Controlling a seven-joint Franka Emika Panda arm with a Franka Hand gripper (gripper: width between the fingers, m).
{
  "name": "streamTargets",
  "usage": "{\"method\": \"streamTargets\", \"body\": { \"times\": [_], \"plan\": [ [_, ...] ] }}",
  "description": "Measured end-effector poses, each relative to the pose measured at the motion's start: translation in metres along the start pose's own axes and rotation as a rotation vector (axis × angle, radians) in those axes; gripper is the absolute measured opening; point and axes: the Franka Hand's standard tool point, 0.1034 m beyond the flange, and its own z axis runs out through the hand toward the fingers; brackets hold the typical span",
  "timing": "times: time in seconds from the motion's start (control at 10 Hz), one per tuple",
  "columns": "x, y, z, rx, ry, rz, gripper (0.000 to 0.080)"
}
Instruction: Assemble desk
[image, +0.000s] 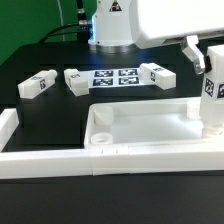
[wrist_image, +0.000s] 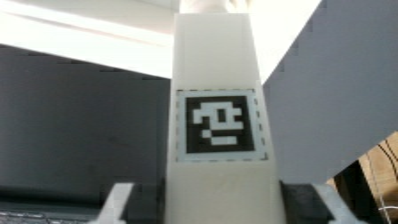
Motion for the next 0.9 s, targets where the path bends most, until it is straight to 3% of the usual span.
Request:
{"method": "streamTargets", "body": {
  "times": [0.6, 0.8, 0.9],
  "plan": [
    [-0.0066, -0.0017, 0.0079, -0.003, 0.009, -0.001, 0.029],
    [-0.0067, -0.0017, 0.008, -0.003, 0.009, -0.001, 0.0514],
    [-0.0067, -0.0017, 0.008, -0.003, 0.009, -0.001, 0.0514]
  ]
}}
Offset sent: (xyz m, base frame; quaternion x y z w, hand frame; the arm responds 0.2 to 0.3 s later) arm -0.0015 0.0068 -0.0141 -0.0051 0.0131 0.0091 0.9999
